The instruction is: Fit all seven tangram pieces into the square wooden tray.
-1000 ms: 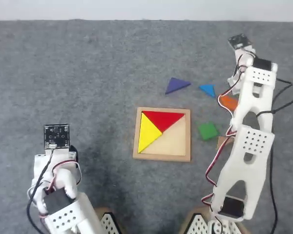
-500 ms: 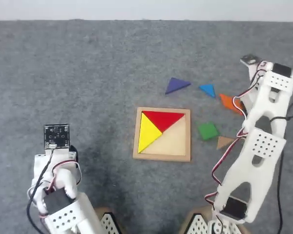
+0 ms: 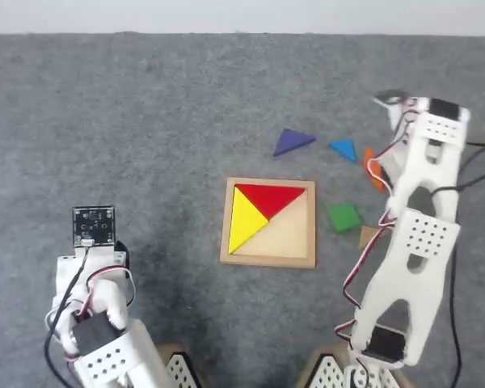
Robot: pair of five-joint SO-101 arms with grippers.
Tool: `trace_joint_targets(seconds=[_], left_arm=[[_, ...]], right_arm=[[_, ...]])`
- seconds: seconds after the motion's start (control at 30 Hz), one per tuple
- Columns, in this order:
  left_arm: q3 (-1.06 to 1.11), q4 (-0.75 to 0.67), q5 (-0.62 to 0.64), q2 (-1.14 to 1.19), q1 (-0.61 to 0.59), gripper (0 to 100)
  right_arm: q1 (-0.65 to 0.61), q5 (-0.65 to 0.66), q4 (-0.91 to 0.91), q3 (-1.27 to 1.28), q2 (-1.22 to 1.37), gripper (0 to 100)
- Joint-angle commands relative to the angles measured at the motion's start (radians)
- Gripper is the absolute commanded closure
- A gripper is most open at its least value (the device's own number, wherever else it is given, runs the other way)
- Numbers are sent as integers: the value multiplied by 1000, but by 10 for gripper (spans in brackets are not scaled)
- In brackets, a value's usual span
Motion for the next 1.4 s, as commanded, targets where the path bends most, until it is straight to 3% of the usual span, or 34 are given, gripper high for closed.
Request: trace_joint_targets(seconds=[0.0, 0.33, 0.73, 1.13, 1.37], left_arm=[[-8, -14, 3, -14, 5, 807], [-8, -15, 3, -14, 5, 807], [-8, -17, 2, -14, 6, 807], [-8, -18, 2, -14, 8, 807], [-8, -18, 2, -14, 8, 807]], right_arm=[[31, -14, 10, -115, -105, 714], [36, -112, -8, -250, -79, 714], [-151, 40, 108, -353, -70, 714], [-153, 48, 97, 77, -286, 714], [-174, 49, 33, 107, -275, 714]])
